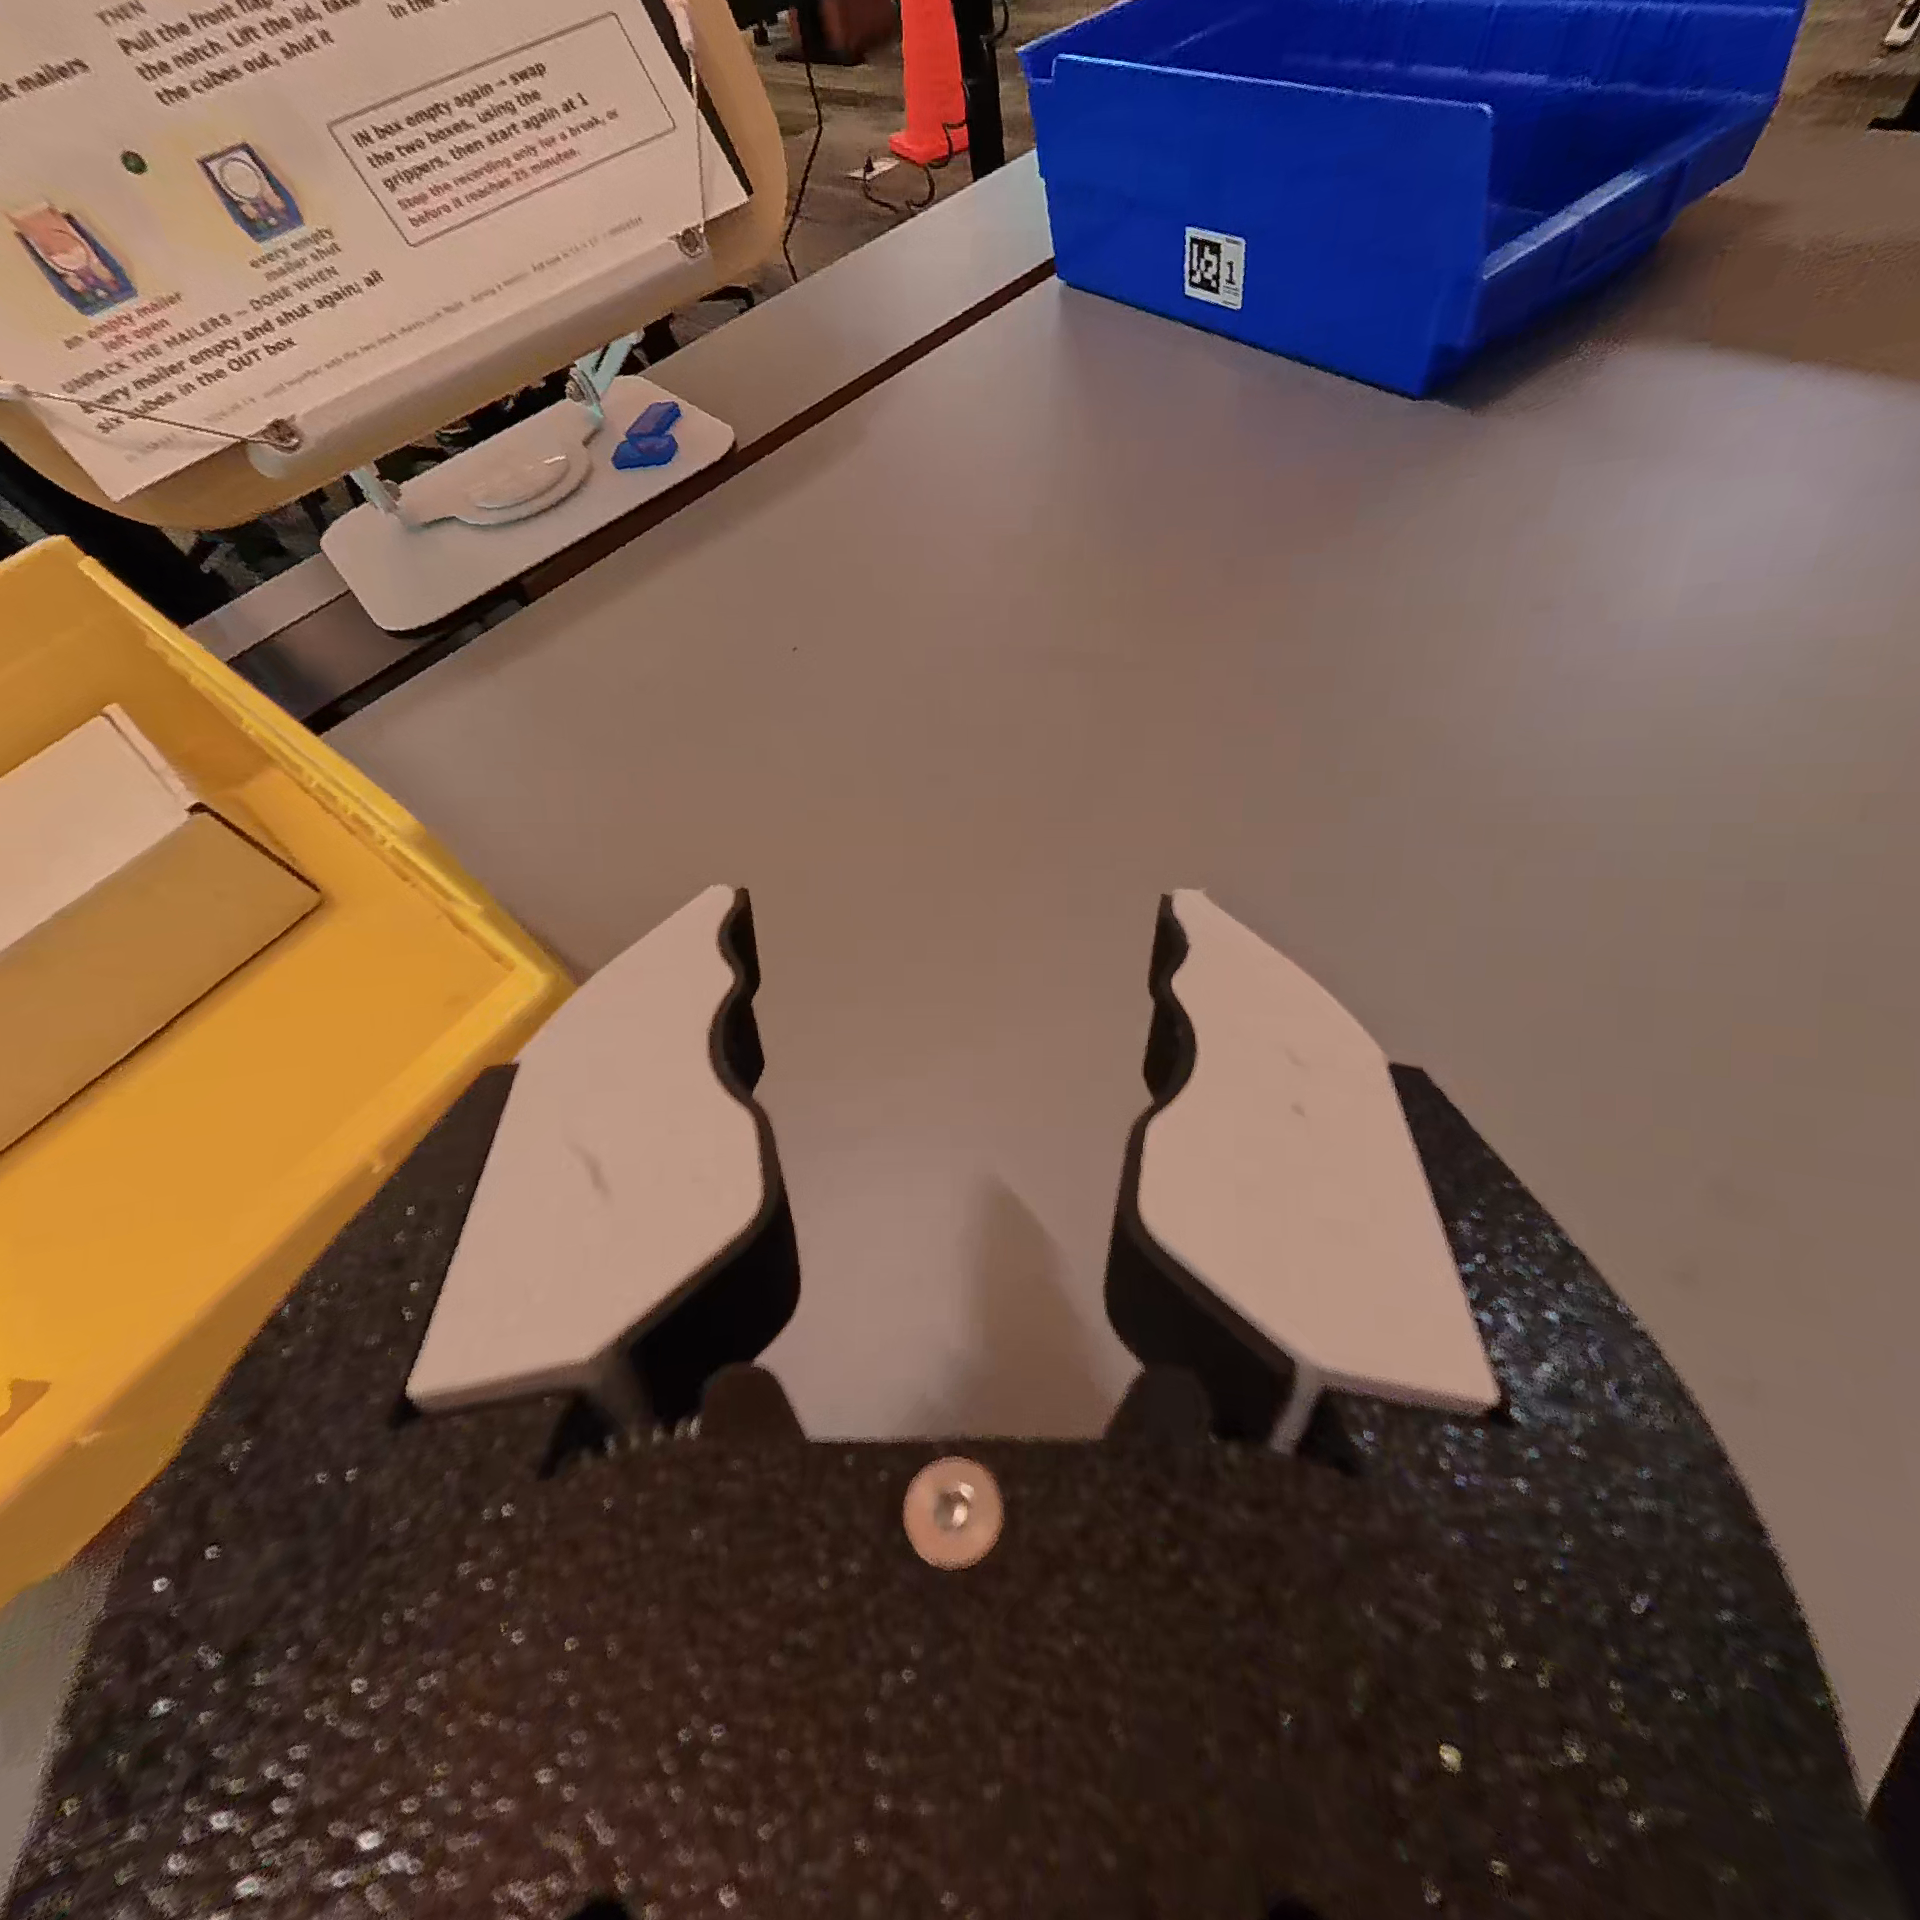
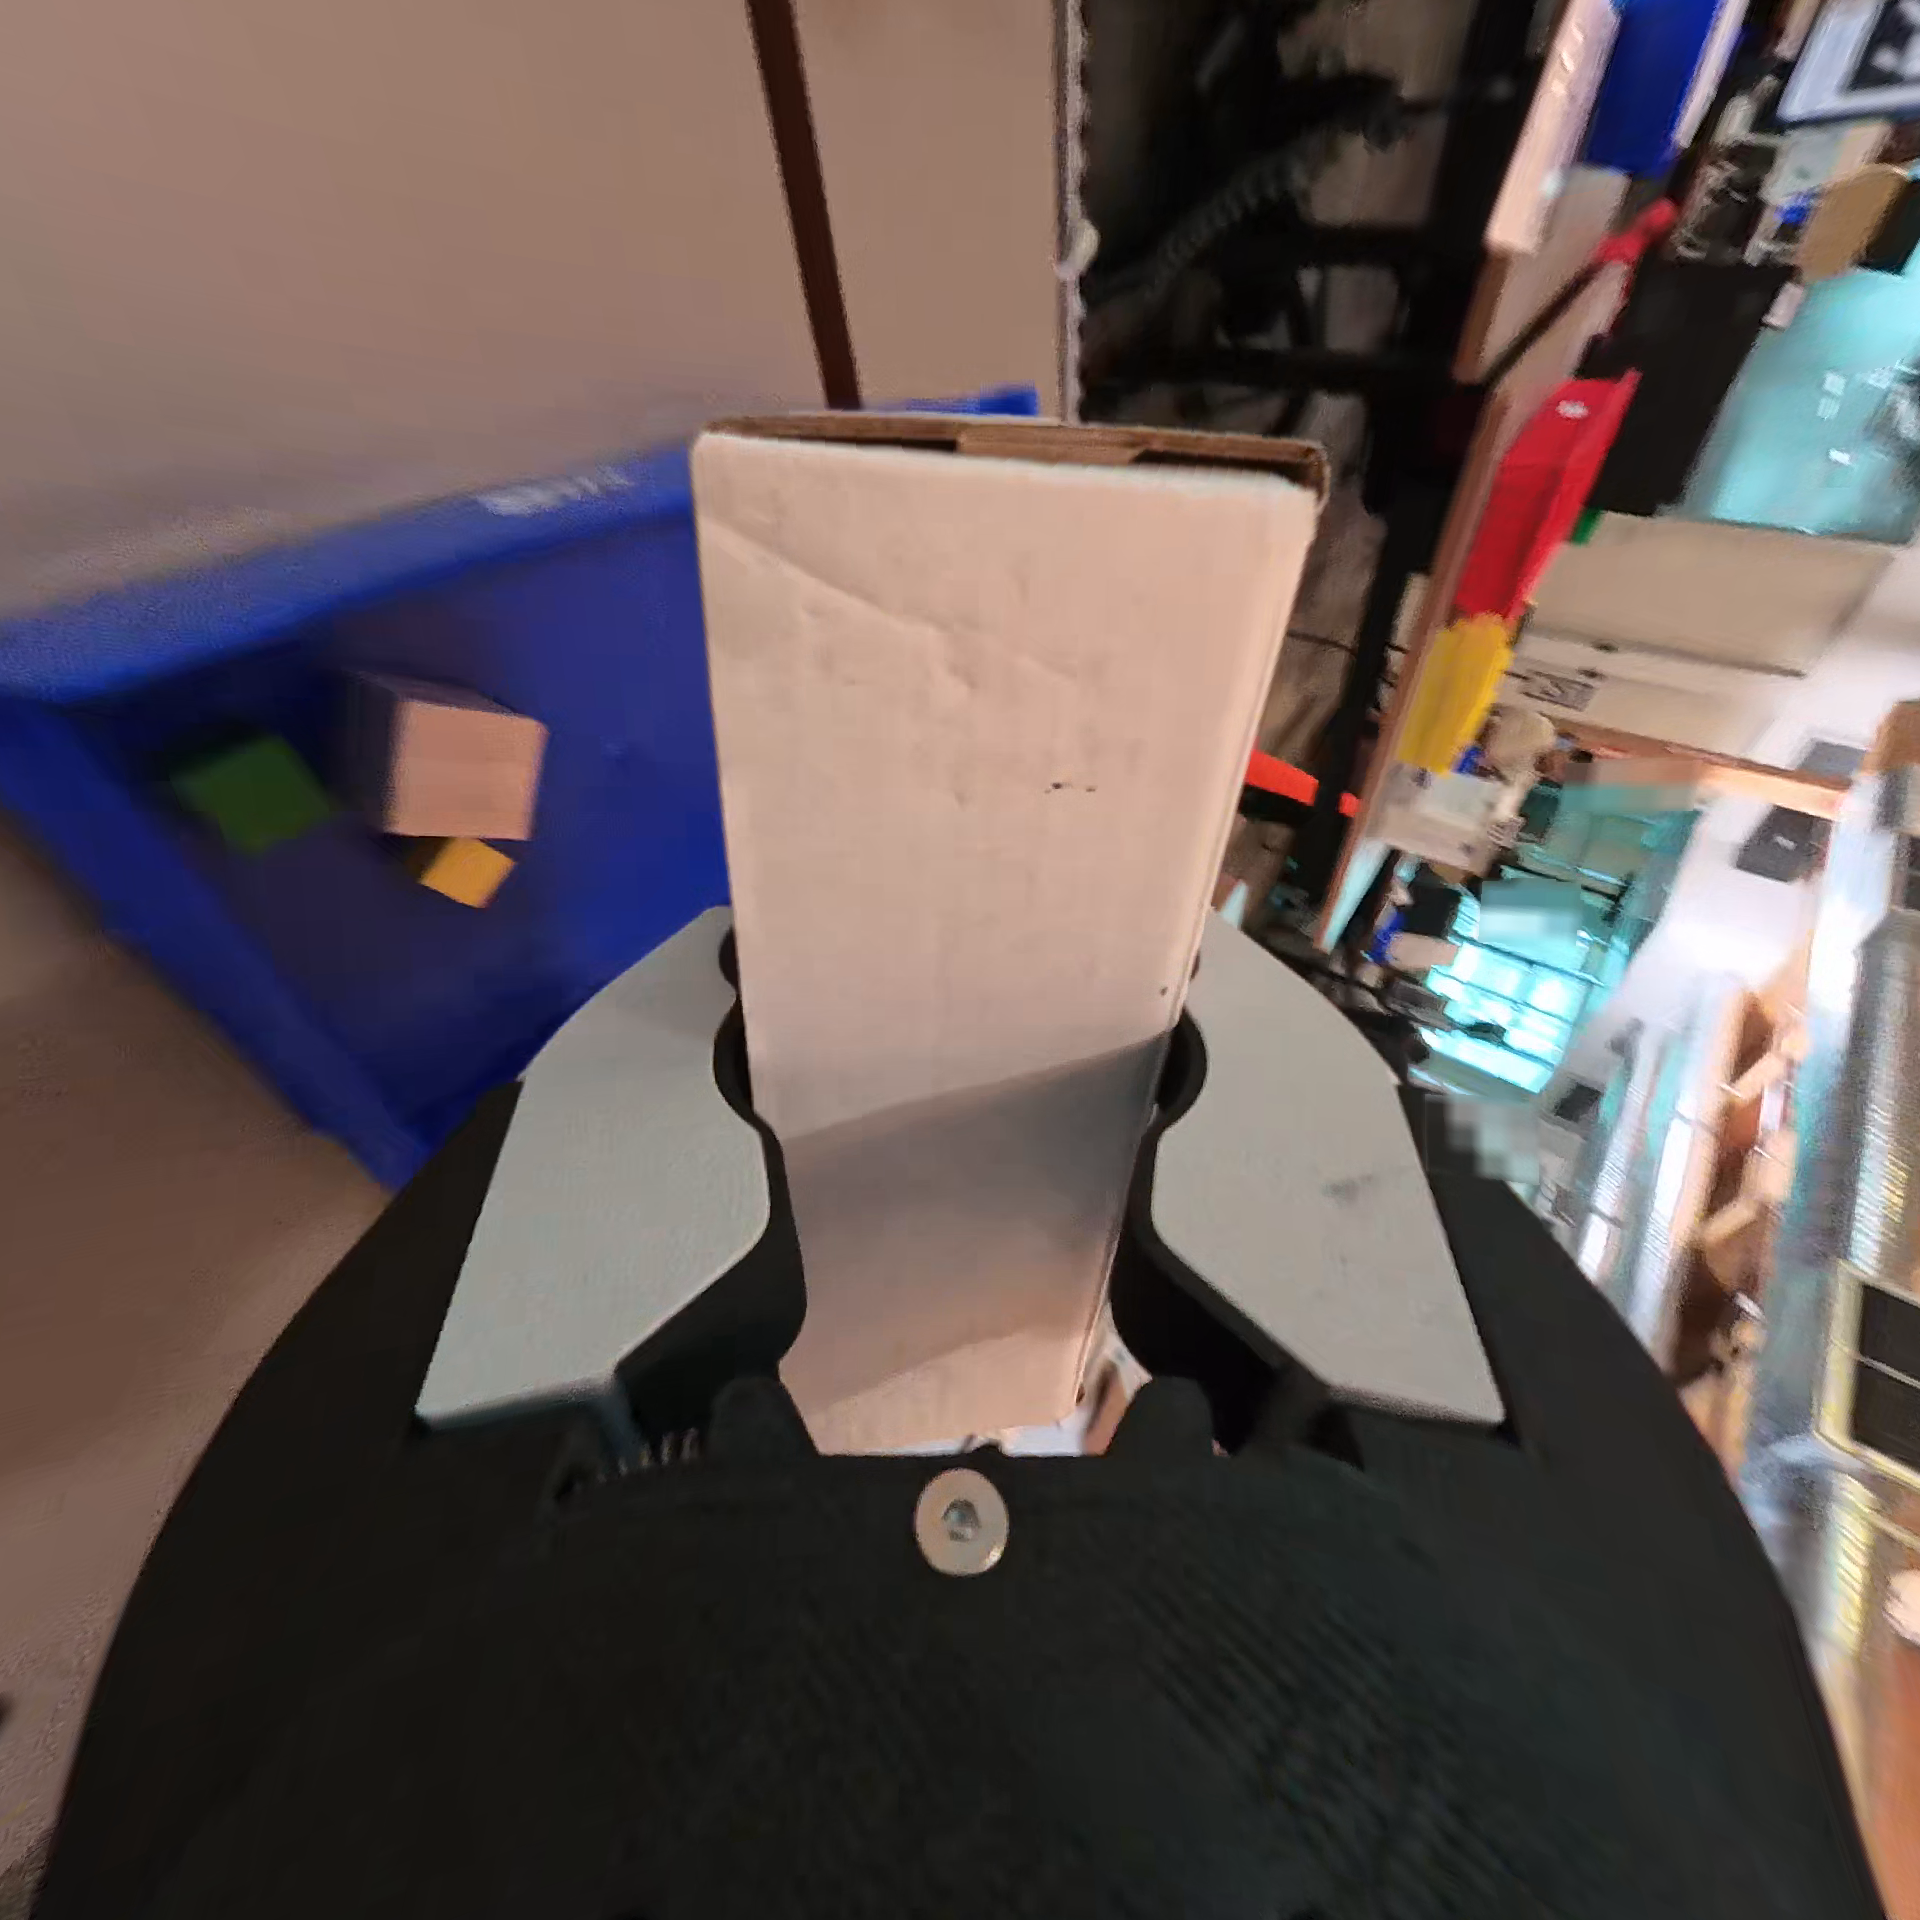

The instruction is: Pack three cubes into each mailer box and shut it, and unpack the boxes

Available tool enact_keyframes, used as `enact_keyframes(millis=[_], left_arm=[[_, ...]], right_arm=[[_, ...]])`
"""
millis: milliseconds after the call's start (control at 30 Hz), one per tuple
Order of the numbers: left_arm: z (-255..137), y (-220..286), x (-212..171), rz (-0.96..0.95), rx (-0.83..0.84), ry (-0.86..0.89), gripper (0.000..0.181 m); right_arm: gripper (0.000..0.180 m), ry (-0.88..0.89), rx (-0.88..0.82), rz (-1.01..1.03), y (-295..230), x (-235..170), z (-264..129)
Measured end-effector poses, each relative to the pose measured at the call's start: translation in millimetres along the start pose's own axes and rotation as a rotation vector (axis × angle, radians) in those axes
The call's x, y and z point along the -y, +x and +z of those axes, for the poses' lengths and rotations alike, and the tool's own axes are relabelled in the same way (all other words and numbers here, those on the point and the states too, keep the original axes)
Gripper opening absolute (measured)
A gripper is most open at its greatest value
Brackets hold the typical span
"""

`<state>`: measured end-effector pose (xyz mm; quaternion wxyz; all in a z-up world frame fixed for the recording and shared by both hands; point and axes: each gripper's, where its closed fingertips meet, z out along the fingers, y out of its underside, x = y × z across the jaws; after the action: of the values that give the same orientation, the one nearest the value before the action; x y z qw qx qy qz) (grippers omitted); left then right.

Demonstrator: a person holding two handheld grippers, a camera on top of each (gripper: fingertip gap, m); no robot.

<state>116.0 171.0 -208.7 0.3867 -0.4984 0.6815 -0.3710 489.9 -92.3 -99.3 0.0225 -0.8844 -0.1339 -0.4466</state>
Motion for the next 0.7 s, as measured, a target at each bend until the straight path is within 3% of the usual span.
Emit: enact_keyframes(millis=[200,367,700], left_arm=[[5,1,-7,0.014,0.001,-0.028,0.071],[8,-1,-12,-0.005,-0.008,-0.041,0.069],[10,10,-4,-0.039,-0.044,-0.036,0.066]], right_arm=[[0.075,-0.092,-0.033,-0.033,-20,-29,76],[0.075,-0.029,-0.121,0.028,-20,-24,123],[0.075,0.061,-0.203,0.100,-32,-17,181]])
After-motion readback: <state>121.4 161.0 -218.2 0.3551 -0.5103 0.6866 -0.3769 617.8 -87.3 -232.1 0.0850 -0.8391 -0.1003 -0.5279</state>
